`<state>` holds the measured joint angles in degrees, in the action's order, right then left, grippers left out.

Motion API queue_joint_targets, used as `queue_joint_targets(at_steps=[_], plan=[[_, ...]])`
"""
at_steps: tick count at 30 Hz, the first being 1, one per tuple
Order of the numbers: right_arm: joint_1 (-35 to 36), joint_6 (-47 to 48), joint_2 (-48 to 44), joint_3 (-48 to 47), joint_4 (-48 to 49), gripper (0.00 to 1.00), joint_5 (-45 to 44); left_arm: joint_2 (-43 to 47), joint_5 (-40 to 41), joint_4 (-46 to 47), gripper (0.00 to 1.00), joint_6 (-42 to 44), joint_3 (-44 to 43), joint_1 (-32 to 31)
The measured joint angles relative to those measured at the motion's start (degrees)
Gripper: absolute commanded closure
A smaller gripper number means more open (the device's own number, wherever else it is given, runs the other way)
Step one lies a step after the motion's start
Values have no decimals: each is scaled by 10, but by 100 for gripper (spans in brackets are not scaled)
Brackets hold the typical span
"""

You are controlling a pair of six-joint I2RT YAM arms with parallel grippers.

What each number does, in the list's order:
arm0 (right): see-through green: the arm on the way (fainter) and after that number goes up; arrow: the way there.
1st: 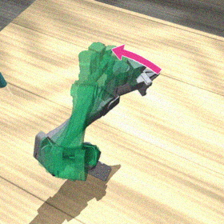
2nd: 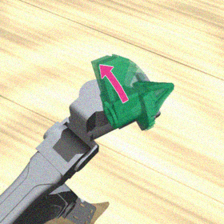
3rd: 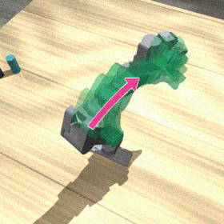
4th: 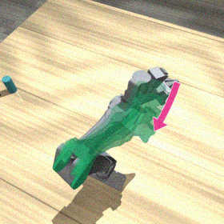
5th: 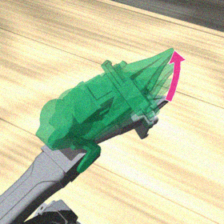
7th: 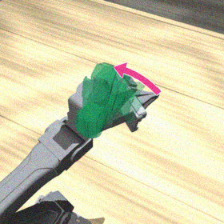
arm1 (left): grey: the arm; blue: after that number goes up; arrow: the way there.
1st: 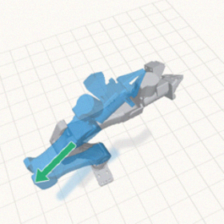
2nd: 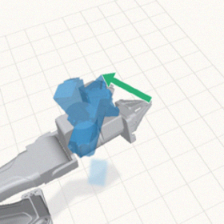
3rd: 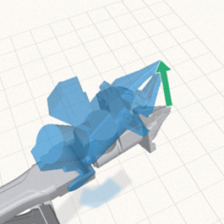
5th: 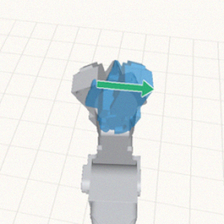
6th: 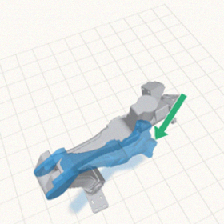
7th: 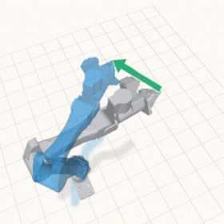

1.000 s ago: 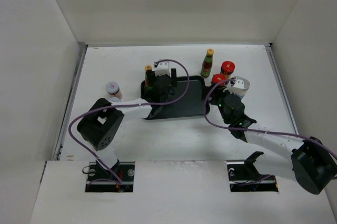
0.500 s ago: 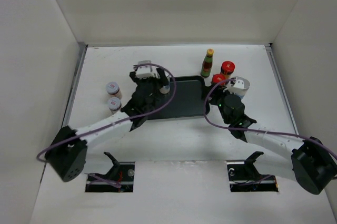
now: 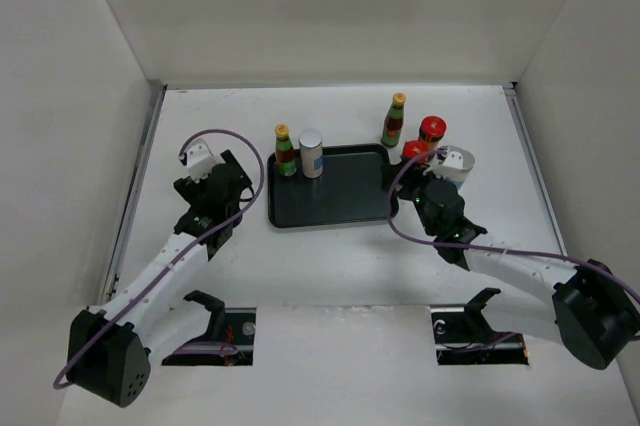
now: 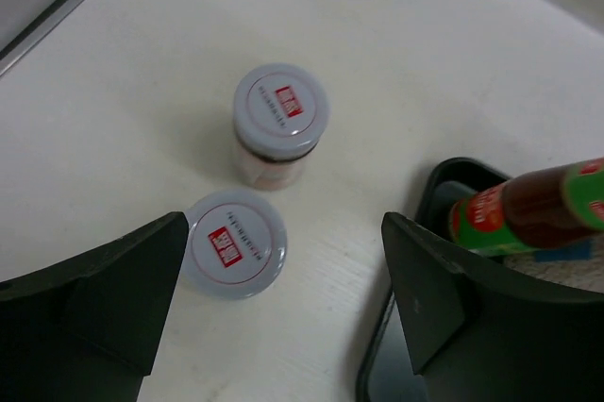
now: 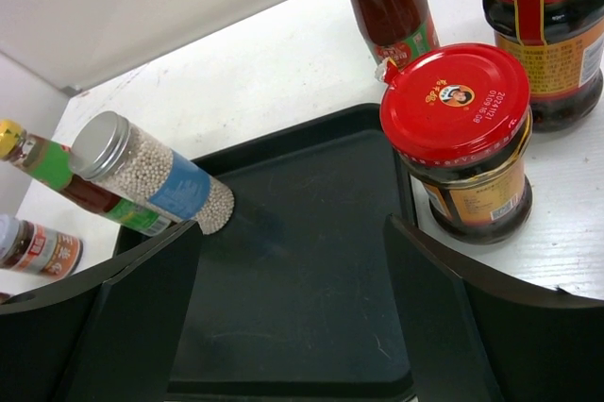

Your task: Organize the condiment bottles

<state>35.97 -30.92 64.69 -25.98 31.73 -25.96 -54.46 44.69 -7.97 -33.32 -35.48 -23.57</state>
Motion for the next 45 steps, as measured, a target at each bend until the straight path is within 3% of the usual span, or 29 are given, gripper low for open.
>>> queue_joint_targets(at_steps=[4,15,18,22,27,31,41,45], plan=[[0,0,5,0,0,13,3,-25,-10,-42,14,-23,3,14],[0,0,6,0,0,12,9,-87,2,-26,18,-42,49,30],[0,0,7,0,0,12,11,-89,4,-9,25,-44,49,37],[0,0,14,-2,-1,12,14,-93,5,18,44,-44,49,44],[0,0,14,-2,-2,12,16,-96,8,41,48,-35,57,45],[0,0,14,-2,-2,12,16,-82,0,47,58,-32,65,50],[0,0,14,-2,-2,12,18,54,-3,0,58,-5,60,3],[0,0,14,-2,-2,12,18,47,7,5,58,16,21,-41]])
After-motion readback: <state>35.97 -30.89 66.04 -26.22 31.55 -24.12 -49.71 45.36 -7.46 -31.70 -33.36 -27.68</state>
